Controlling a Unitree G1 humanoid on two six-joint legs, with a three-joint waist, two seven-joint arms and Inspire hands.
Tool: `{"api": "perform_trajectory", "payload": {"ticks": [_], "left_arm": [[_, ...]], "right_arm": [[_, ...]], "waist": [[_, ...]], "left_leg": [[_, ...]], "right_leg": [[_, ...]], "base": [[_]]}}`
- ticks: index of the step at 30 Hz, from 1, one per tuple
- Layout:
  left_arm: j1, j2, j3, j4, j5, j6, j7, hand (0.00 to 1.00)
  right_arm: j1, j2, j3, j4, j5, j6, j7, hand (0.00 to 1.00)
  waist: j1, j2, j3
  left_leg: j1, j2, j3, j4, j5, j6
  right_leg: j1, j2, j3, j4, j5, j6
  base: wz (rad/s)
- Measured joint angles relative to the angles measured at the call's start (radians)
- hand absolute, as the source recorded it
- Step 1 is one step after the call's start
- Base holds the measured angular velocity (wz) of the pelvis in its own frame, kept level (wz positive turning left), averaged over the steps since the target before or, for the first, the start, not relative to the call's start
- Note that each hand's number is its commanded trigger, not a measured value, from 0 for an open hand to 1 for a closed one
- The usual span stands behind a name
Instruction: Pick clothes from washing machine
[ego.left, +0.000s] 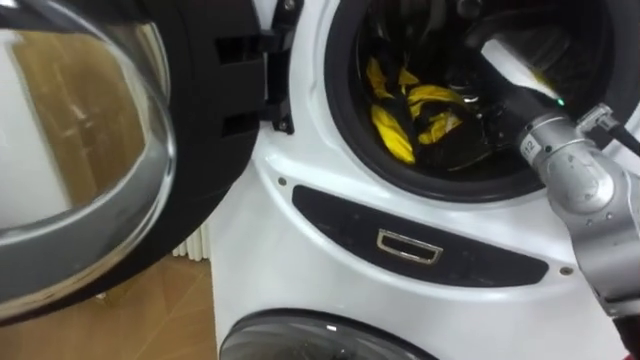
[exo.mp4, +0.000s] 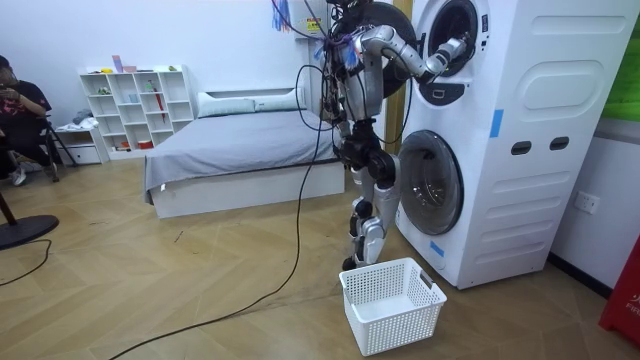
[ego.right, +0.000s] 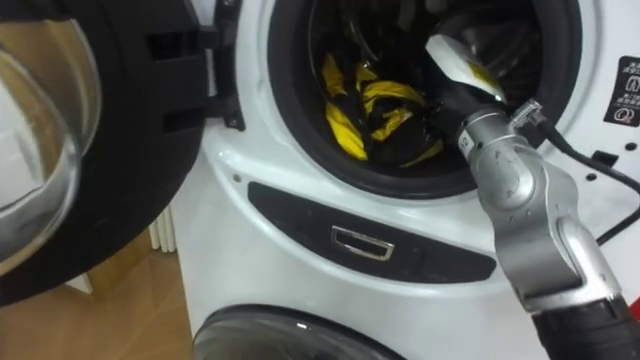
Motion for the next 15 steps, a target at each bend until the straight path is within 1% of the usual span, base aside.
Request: {"api": "perform_trajectory", "payload": {"ticks": [1,3,5,7,11,12,13,14,15], "left_arm": [[0.000,0.005,0.000,-0.007,0.000,0.003,-0.003,0.00],[0.000,0.012,0.000,-0.009,0.000,0.003,-0.005,0.00],[0.000,0.018,0.000,-0.009,0.000,0.006,-0.008,0.00],[0.000,0.021,0.000,-0.010,0.000,0.008,-0.014,0.00],[0.000,0.021,0.002,-0.020,0.001,0.008,-0.030,0.00],[-0.001,0.022,0.002,-0.022,0.000,0.008,-0.035,0.00],[-0.009,0.022,0.002,-0.022,0.000,0.009,-0.041,0.00],[-0.017,0.022,0.002,-0.022,0.000,0.010,-0.046,0.00],[-0.020,0.022,0.002,-0.022,0.000,0.011,-0.047,0.00]], "right_arm": [[-0.016,-0.001,-0.001,0.027,0.019,0.001,0.004,0.00],[-0.025,-0.006,-0.002,0.050,0.040,0.001,0.020,0.00],[-0.025,-0.011,-0.002,0.051,0.055,0.001,0.039,0.00],[-0.025,-0.013,-0.002,0.052,0.058,0.001,0.054,0.00],[-0.025,-0.015,-0.008,0.054,0.063,0.001,0.106,0.00],[-0.025,-0.018,-0.008,0.056,0.071,0.001,0.115,0.00],[-0.024,-0.034,-0.007,0.063,0.089,0.002,0.140,0.00],[-0.024,-0.046,-0.007,0.068,0.096,0.007,0.169,0.05],[-0.024,-0.050,-0.007,0.069,0.098,0.010,0.182,0.50]], "waist": [[0.001,-0.002,0.0006],[0.000,-0.005,-0.0007],[0.000,-0.008,-0.0021],[-0.002,-0.011,-0.0041],[-0.009,-0.012,-0.0043],[-0.009,-0.011,-0.0039],[-0.010,-0.010,-0.0033],[-0.007,-0.010,-0.0032],[-0.005,-0.010,-0.0032]], "left_leg": [[-0.002,0.000,-0.003,0.000,0.006,-0.006],[-0.001,0.000,-0.005,-0.001,0.009,-0.006],[-0.002,0.000,-0.007,-0.002,0.010,-0.005],[-0.001,-0.001,-0.009,-0.002,0.010,-0.005],[-0.001,-0.003,-0.019,0.004,0.009,-0.004],[-0.002,-0.003,-0.021,0.008,0.007,-0.004],[-0.006,-0.002,-0.028,0.020,0.001,-0.005],[-0.009,-0.002,-0.033,0.028,-0.001,-0.005],[-0.009,-0.002,-0.034,0.029,-0.002,-0.005]], "right_leg": [[-0.001,0.002,0.000,-0.002,0.001,0.001],[-0.001,0.003,-0.001,-0.002,0.002,0.001],[0.000,0.004,-0.002,-0.004,0.008,-0.007],[0.002,0.004,-0.004,-0.006,0.008,-0.008],[0.012,0.007,-0.014,-0.014,0.009,-0.008],[0.014,0.012,-0.016,-0.016,0.010,-0.009],[0.022,0.014,-0.024,-0.024,0.011,-0.009],[0.023,0.014,-0.028,-0.026,0.011,-0.009],[0.024,0.014,-0.029,-0.026,0.011,-0.009]], "base": [[0.00],[0.00],[0.00],[0.02],[0.08],[0.13],[0.15],[0.15],[0.08]]}}
